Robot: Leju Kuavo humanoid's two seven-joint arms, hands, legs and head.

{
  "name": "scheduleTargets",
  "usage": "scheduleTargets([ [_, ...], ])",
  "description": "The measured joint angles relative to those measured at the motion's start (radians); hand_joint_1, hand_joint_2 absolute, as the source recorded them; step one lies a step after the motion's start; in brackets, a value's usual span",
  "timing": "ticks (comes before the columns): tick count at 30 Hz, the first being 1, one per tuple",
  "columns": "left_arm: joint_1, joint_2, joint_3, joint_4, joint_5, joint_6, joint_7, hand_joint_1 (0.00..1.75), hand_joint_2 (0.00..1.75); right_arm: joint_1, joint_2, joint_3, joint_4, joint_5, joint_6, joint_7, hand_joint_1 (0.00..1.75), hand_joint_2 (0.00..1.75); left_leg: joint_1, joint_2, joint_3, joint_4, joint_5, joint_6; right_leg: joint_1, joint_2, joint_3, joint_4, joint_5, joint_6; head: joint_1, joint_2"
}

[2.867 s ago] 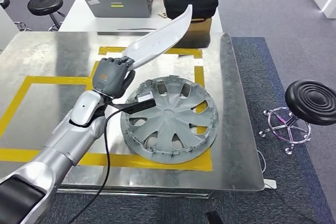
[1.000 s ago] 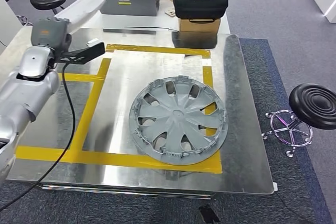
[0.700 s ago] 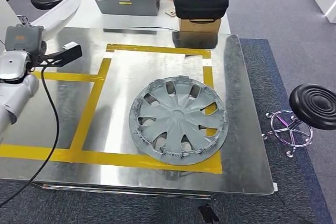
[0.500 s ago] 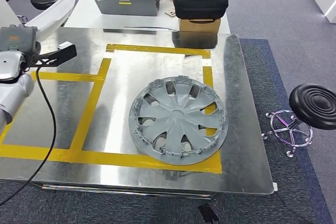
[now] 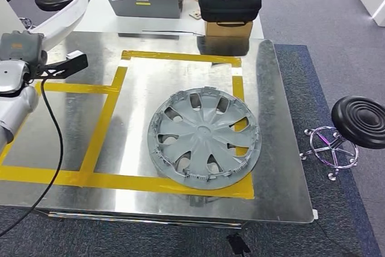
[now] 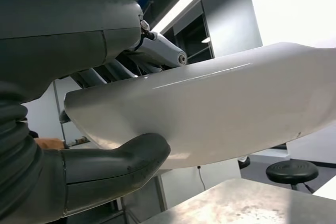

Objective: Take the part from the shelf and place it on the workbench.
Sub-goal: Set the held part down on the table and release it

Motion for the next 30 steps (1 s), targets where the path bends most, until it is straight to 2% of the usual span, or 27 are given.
scheduleTargets([
  [13,0.001,-0.004,0.024,0.0,-0.008,-0.008,-0.021,1.75,1.75,-0.001,0.0,0.0,0.0,0.004,0.0,0.0,0.0,1.75,0.0,0.0,0.0,0.0,0.0,0.0,0.0,0.0,0.0,0.0,0.0,0.0,0.0,0.0],
  [17,0.001,-0.004,0.024,0.0,-0.009,-0.008,-0.022,0.0,1.75,-0.001,0.0,0.0,0.0,0.004,0.0,0.0,0.0,0.0,0.0,0.0,0.0,0.0,0.0,0.0,0.0,0.0,0.0,0.0,0.0,0.0,0.0,0.0],
  [19,0.001,-0.004,0.025,0.0,-0.01,-0.007,-0.022,0.0,1.75,-0.001,0.0,0.0,0.0,0.004,0.0,-0.001,0.0,0.0,0.0,0.0,0.0,0.0,0.0,0.0,0.0,0.0,0.0,0.0,0.0,0.0,0.0,0.0],
  [23,0.001,-0.005,0.025,0.0,-0.016,0.0,-0.019,0.0,0.0,-0.001,0.0,0.0,0.0,0.004,0.0,-0.001,0.0,0.0,0.0,0.0,0.0,0.0,0.0,0.0,0.0,0.0,0.0,0.0,0.0,0.0,0.0,0.0],
  [30,0.001,-0.006,0.03,0.0,-0.04,0.012,0.003,0.0,0.0,-0.004,0.0,0.0,0.0,0.005,0.0,-0.001,0.0,0.0,0.0,0.0,0.0,0.0,0.0,0.0,0.0,0.0,0.0,0.0,0.0,0.0,0.0,0.0],
])
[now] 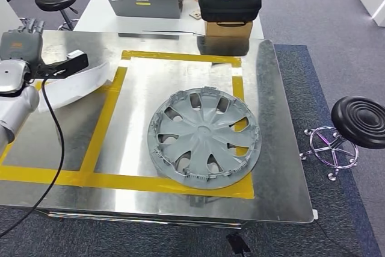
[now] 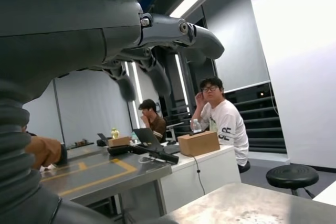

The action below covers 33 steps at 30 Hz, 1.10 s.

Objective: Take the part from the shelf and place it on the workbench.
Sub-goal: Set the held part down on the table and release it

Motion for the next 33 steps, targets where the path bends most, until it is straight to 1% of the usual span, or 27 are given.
scheduleTargets([
  [2,0.0,0.0,0.0,0.0,-0.004,0.0,0.003,0.0,0.0,0.0,0.0,0.0,0.0,0.0,0.0,0.0,0.0,0.0,0.0,0.0,0.0,0.0,0.0,0.0,0.0,0.0,0.0,0.0,0.0,0.0,0.0,0.0],
  [6,0.0,-0.002,0.0,0.0,-0.01,0.0,0.005,0.0,1.75,-0.001,0.0,0.0,0.0,0.0,0.0,0.0,0.0,0.0,0.0,0.0,0.0,0.0,0.0,0.0,0.0,0.0,0.0,0.0,0.0,0.0,0.0,0.0],
  [13,0.001,-0.01,0.001,0.0,-0.014,-0.004,0.005,0.0,1.75,-0.001,0.0,0.0,0.0,0.001,0.0,0.0,0.0,0.0,0.0,0.0,0.0,0.0,0.0,0.0,0.0,0.0,0.0,0.0,0.0,0.0,0.0,0.0],
  [17,0.002,-0.012,0.004,0.0,-0.02,0.0,0.004,0.0,0.0,-0.001,0.0,0.0,0.0,0.002,0.0,0.0,0.0,0.0,0.0,0.0,0.0,0.0,0.0,0.0,0.0,0.0,0.0,0.0,0.0,-0.001,0.0,0.0],
  [23,0.017,-0.018,0.034,0.0,-0.01,0.028,0.002,0.0,0.0,-0.001,0.0,0.0,0.0,0.002,0.0,-0.001,0.0,0.0,0.0,0.0,0.0,0.0,0.0,0.0,0.0,0.0,0.0,0.0,0.0,-0.001,0.0,0.0],
  [33,0.027,-0.023,0.051,0.0,-0.003,0.032,0.004,0.0,0.0,0.0,0.0,0.0,0.0,0.003,0.0,-0.001,0.0,0.0,-0.001,0.0,0.0,0.001,-0.002,0.001,-0.001,0.0,0.0,-0.001,0.001,0.0,0.0,0.0],
])
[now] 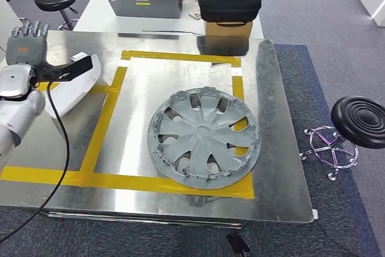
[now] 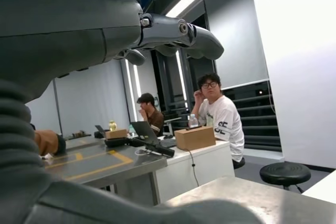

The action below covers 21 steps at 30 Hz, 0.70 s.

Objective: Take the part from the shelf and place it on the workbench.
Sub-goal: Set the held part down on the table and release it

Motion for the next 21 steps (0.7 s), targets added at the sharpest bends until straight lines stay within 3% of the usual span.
scheduleTargets([
  [7,0.0,-0.006,0.027,0.0,0.013,-0.001,-0.002,0.0,0.0,-0.001,0.0,0.0,0.0,0.001,0.003,0.0,0.0,0.0,-0.005,0.002,0.006,-0.008,-0.001,0.018,-0.009,0.0,0.002,-0.002,-0.007,0.014,0.0,0.0],
  [9,0.0,-0.01,0.033,0.0,0.013,-0.002,-0.004,0.0,0.0,-0.001,0.0,0.0,0.0,0.001,0.003,0.0,0.0,0.0,-0.001,0.005,0.011,-0.015,0.006,0.025,-0.006,-0.001,-0.026,0.065,-0.053,0.013,0.004,0.0],
  [11,0.003,-0.013,0.037,0.0,0.013,-0.004,-0.008,0.0,0.0,0.0,0.0,0.0,0.0,0.001,0.003,0.0,0.0,0.0,-0.003,0.006,0.011,-0.016,0.006,0.027,-0.003,-0.001,-0.084,0.195,-0.121,0.01,0.006,0.0],
  [12,0.005,-0.014,0.037,0.0,0.013,-0.006,-0.009,0.0,0.0,0.002,0.0,0.0,0.0,0.001,0.003,0.0,0.0,0.0,-0.004,0.007,0.011,-0.016,0.006,0.027,-0.002,-0.001,-0.109,0.251,-0.139,0.009,0.007,0.0],
  [13,0.008,-0.016,0.038,0.0,0.012,-0.007,-0.01,0.0,0.0,0.003,0.0,0.0,0.0,0.001,0.003,0.0,0.0,0.0,-0.004,0.007,0.01,-0.015,0.007,0.027,-0.002,-0.001,-0.12,0.274,-0.139,0.009,0.007,0.0],
  [14,0.01,-0.017,0.038,0.0,0.012,-0.008,-0.011,0.0,0.0,0.004,0.0,0.0,0.0,0.001,0.004,0.001,0.0,0.0,-0.004,0.006,0.009,-0.015,0.007,0.026,-0.002,-0.001,-0.113,0.26,-0.12,0.008,0.007,0.0],
  [16,0.011,-0.02,0.039,0.0,0.01,-0.01,-0.011,0.0,0.0,0.002,0.0,0.0,0.0,0.001,0.005,0.001,0.0,0.0,-0.002,0.005,0.008,-0.013,0.01,0.019,-0.003,-0.002,-0.053,0.143,-0.06,0.006,0.008,0.0],
  [18,0.01,-0.02,0.04,0.0,0.01,-0.01,-0.011,0.0,0.0,-0.001,0.0,0.0,0.0,0.001,0.006,0.001,0.0,0.0,-0.002,0.004,0.005,-0.009,0.014,0.005,-0.001,0.0,-0.001,0.048,-0.022,-0.001,0.008,0.0],
  [21,0.009,-0.02,0.041,0.0,0.009,-0.011,-0.011,0.0,0.0,-0.002,0.0,0.0,0.0,0.001,0.006,0.001,0.0,0.0,0.0,0.002,0.0,-0.012,0.03,-0.02,0.005,0.005,-0.002,0.034,-0.01,-0.024,0.006,0.0],
])
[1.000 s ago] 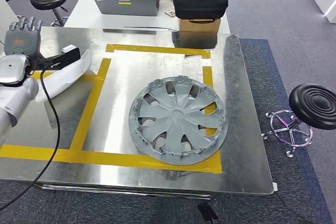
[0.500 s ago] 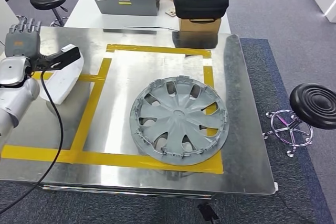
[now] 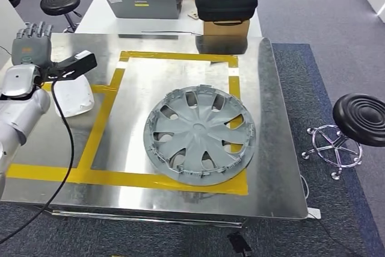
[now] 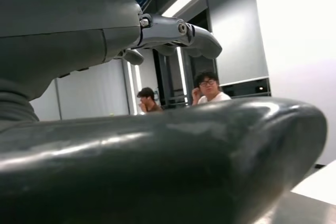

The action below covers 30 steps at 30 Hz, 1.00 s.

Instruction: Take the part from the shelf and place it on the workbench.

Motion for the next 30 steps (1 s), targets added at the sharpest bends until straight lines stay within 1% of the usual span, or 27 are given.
scheduleTargets([
  [1,0.0,0.0,0.0,0.0,0.0,0.0,0.0,0.0,0.0,-0.001,0.0,0.0,0.0,0.0,0.0,0.0,0.0,0.0,0.002,0.001,-0.003,0.001,-0.004,-0.007,0.001,0.0,-0.005,-0.001,0.006,-0.009,0.0,0.0],
  [2,0.0,0.0,0.0,0.0,-0.001,-0.001,0.0,0.0,0.0,-0.002,0.0,0.0,0.0,0.0,0.0,0.0,0.0,0.0,0.004,0.001,-0.011,0.015,-0.022,-0.011,0.001,0.0,-0.012,-0.003,0.015,-0.019,-0.001,0.0],
  [3,-0.001,0.001,0.0,0.0,-0.003,-0.001,0.0,0.0,0.0,-0.002,0.0,0.0,0.0,0.0,0.0,0.0,0.0,0.0,0.005,0.002,-0.025,0.051,-0.058,-0.014,0.0,0.0,-0.019,-0.006,0.024,-0.027,-0.003,0.0],
  [4,-0.001,0.001,0.0,0.0,-0.005,-0.002,0.0,0.0,0.0,-0.002,0.0,0.0,0.0,0.0,0.0,0.0,0.0,0.0,0.005,0.003,-0.044,0.106,-0.105,-0.015,0.001,0.0,-0.028,-0.006,0.032,-0.031,-0.004,0.0],
  [5,-0.001,0.001,0.0,0.0,-0.007,-0.003,0.0,0.0,0.0,-0.002,0.0,0.0,0.0,0.0,0.0,0.0,0.0,0.0,0.005,0.003,-0.065,0.174,-0.151,-0.016,0.002,-0.001,-0.038,-0.006,0.04,-0.034,-0.005,0.0],
  [6,0.0,0.0,0.0,0.0,-0.008,-0.003,0.0,0.0,0.0,-0.002,0.0,0.0,0.0,0.0,0.001,0.0,0.0,0.0,0.005,0.003,-0.081,0.236,-0.184,-0.017,0.004,-0.001,-0.049,-0.006,0.048,-0.036,-0.006,0.0],
  [7,0.001,0.0,0.0,0.0,-0.01,-0.004,0.0,0.0,0.0,-0.002,0.0,0.0,0.0,0.0,0.001,0.0,0.0,0.0,0.005,0.003,-0.086,0.274,-0.198,-0.017,0.006,-0.002,-0.059,-0.006,0.057,-0.036,-0.006,0.0],
  [8,0.002,-0.001,0.0,0.0,-0.011,-0.004,0.0,0.0,0.0,-0.002,0.0,0.0,0.0,0.0,0.002,0.0,0.0,0.0,0.005,0.003,-0.074,0.28,-0.192,-0.017,0.007,-0.002,-0.071,-0.006,0.066,-0.036,-0.006,0.0],
  [9,0.002,-0.002,0.0,0.0,-0.013,-0.004,0.0,0.0,0.0,-0.002,0.0,0.0,0.0,0.0,0.002,0.0,0.0,0.0,0.005,0.003,-0.046,0.255,-0.173,-0.016,0.007,-0.002,-0.081,-0.005,0.075,-0.034,-0.006,0.0],
  [11,-0.001,-0.003,0.0,0.0,-0.018,-0.004,0.0,0.0,0.0,-0.004,0.0,0.0,0.0,0.0,0.002,0.0,0.0,0.0,0.005,0.003,0.045,0.145,-0.143,-0.013,0.009,-0.002,-0.101,-0.004,0.091,-0.027,-0.006,0.0],
  [12,-0.004,-0.005,0.0,0.0,-0.02,-0.004,0.0,0.0,0.0,-0.005,0.0,0.0,0.0,0.0,0.002,0.0,0.0,0.0,0.003,0.002,0.083,0.09,-0.142,-0.009,0.01,-0.001,-0.11,-0.003,0.1,-0.021,-0.005,0.0],
  [13,-0.007,-0.006,0.0,-0.001,-0.022,-0.003,0.0,0.0,0.0,-0.005,0.0,0.0,0.0,0.0,0.002,0.0,0.0,0.0,0.001,0.001,0.107,0.051,-0.146,-0.004,0.011,-0.001,-0.116,-0.003,0.109,-0.015,-0.005,0.0],
  [14,-0.009,-0.008,0.0,-0.001,-0.025,-0.003,0.0,0.0,0.0,-0.005,0.0,0.0,0.0,0.0,0.002,0.0,0.0,0.0,-0.004,0.001,0.115,0.031,-0.149,0.004,0.01,-0.001,-0.122,-0.006,0.118,-0.008,-0.005,0.0],
  [16,-0.009,-0.011,0.0,-0.001,-0.028,-0.004,0.0,0.0,0.0,-0.002,0.0,0.0,0.0,0.0,0.003,0.0,0.0,0.0,-0.008,0.002,0.104,0.023,-0.138,0.023,0.004,-0.001,-0.13,-0.012,0.132,0.005,-0.005,0.0],
  [17,-0.009,-0.013,0.0,-0.001,-0.03,-0.005,0.0,0.0,0.0,0.0,0.0,0.0,0.0,0.0,0.003,0.0,0.0,0.0,-0.009,0.004,0.097,0.021,-0.128,0.033,0.002,-0.002,-0.137,-0.004,0.119,0.01,-0.004,0.0],
  [18,-0.01,-0.015,0.0,-0.001,-0.031,-0.006,0.0,0.0,0.0,0.001,0.0,0.0,0.001,0.0,0.004,0.0,0.0,0.0,-0.009,0.005,0.089,0.019,-0.118,0.042,0.001,-0.003,-0.149,0.026,0.087,0.012,-0.003,0.0],
  [20,-0.011,-0.017,0.001,-0.001,-0.034,-0.006,0.001,0.0,0.0,0.001,0.0,0.0,0.001,0.0,0.004,0.001,0.0,0.0,-0.01,0.007,0.069,0.019,-0.098,0.053,0.002,-0.005,-0.18,0.143,-0.011,0.014,0.0,0.0],
  [21,-0.011,-0.017,0.001,-0.001,-0.035,-0.006,0.001,0.0,0.0,0.0,0.0,0.0,0.001,0.0,0.004,0.001,0.0,0.0,-0.012,0.007,0.057,0.019,-0.088,0.056,0.003,-0.005,-0.193,0.21,-0.051,0.013,0.0,0.0],
  [22,-0.011,-0.017,0.001,-0.001,-0.036,-0.007,0.001,0.0,0.0,-0.001,0.0,0.0,0.001,0.0,0.004,0.001,0.0,0.0,-0.013,0.007,0.045,0.019,-0.078,0.057,0.005,-0.005,-0.196,0.258,-0.07,0.012,0.0,0.0],
  [23,-0.01,-0.018,0.001,-0.001,-0.037,-0.007,0.001,0.0,0.0,-0.002,0.0,0.0,0.001,0.0,0.004,0.001,0.0,0.0,-0.014,0.006,0.031,0.019,-0.068,0.057,0.008,-0.005,-0.186,0.277,-0.069,0.01,0.0,0.0],
  [24,-0.01,-0.017,0.001,-0.001,-0.038,-0.007,0.001,0.0,0.0,-0.003,0.0,0.0,0.001,0.0,0.004,0.001,0.0,0.0,-0.015,0.006,0.018,0.019,-0.057,0.056,0.011,-0.005,-0.158,0.261,-0.052,0.006,0.0,0.0],
  [25,-0.01,-0.017,0.001,-0.001,-0.038,-0.007,0.001,0.0,0.0,-0.004,0.0,0.0,0.001,0.0,0.004,0.001,0.0,0.0,-0.015,0.005,0.007,0.02,-0.046,0.054,0.015,-0.005,-0.112,0.214,-0.032,0.001,0.0,0.0],
  [26,-0.01,-0.017,0.001,-0.001,-0.038,-0.007,0.001,0.0,0.0,-0.006,0.0,0.0,0.001,0.0,0.004,0.001,0.0,0.0,-0.015,0.005,-0.004,0.021,-0.037,0.05,0.018,-0.005,-0.056,0.148,-0.027,-0.003,0.0,0.0],
  [27,-0.011,-0.016,0.001,-0.001,-0.038,-0.007,0.001,0.0,0.0,-0.008,0.0,0.0,0.001,0.0,0.004,0.001,0.0,0.0,-0.016,0.005,-0.011,0.022,-0.028,0.046,0.021,-0.005,-0.004,0.08,-0.029,-0.007,-0.001,0.0],
  [28,-0.011,-0.014,0.001,-0.001,-0.038,-0.007,0.001,0.0,0.0,-0.009,0.0,0.0,0.001,0.0,0.004,0.001,0.0,0.0,-0.016,0.005,-0.014,0.021,-0.019,0.04,0.023,-0.005,0.031,0.03,-0.038,-0.01,-0.001,0.0],
  [29,-0.013,-0.013,0.001,-0.001,-0.038,-0.007,0.001,0.0,0.0,-0.011,0.0,0.0,0.001,0.0,0.004,0.001,0.0,0.0,-0.016,0.006,-0.016,0.02,-0.01,0.035,0.026,-0.004,0.047,0.001,-0.046,-0.013,-0.002,0.0],
  [30,-0.014,-0.012,0.001,-0.001,-0.038,-0.007,0.001,0.0,0.0,-0.011,0.0,0.0,0.001,0.001,0.003,0.001,0.0,0.0,-0.015,0.007,-0.017,0.017,-0.001,0.028,0.028,-0.004,0.047,-0.007,-0.042,-0.017,-0.002,0.0],
])
